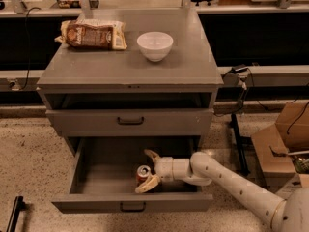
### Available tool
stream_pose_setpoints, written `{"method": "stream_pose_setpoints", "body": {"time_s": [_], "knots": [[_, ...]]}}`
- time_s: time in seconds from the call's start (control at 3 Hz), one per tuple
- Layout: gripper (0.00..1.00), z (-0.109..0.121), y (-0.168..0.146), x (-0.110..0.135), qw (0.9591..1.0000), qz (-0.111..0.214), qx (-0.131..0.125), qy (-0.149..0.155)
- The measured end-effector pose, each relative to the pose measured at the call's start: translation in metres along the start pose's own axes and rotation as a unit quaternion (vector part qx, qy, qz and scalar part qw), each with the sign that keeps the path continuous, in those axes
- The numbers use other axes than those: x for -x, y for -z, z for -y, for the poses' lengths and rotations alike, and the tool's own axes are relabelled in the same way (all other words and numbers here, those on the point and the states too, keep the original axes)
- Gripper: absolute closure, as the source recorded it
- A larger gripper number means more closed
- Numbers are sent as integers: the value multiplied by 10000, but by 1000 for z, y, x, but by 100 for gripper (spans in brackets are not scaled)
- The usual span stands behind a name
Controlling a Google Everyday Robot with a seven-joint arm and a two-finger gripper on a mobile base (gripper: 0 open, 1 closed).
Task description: Place coke can into middle drawer
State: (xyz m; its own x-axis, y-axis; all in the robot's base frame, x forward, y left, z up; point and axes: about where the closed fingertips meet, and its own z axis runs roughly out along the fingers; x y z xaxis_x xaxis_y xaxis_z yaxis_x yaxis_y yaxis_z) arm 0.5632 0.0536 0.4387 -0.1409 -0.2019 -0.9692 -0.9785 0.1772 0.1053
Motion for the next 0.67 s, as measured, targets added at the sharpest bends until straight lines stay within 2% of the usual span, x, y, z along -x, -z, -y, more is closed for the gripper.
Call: {"method": "stream_pose_setpoints", "body": {"time_s": [0.33, 0.67], "knots": [[0, -6, 23, 22, 9996, -13, -191, 200], [0, -18, 60, 36, 9990, 17, -411, 147]]}}
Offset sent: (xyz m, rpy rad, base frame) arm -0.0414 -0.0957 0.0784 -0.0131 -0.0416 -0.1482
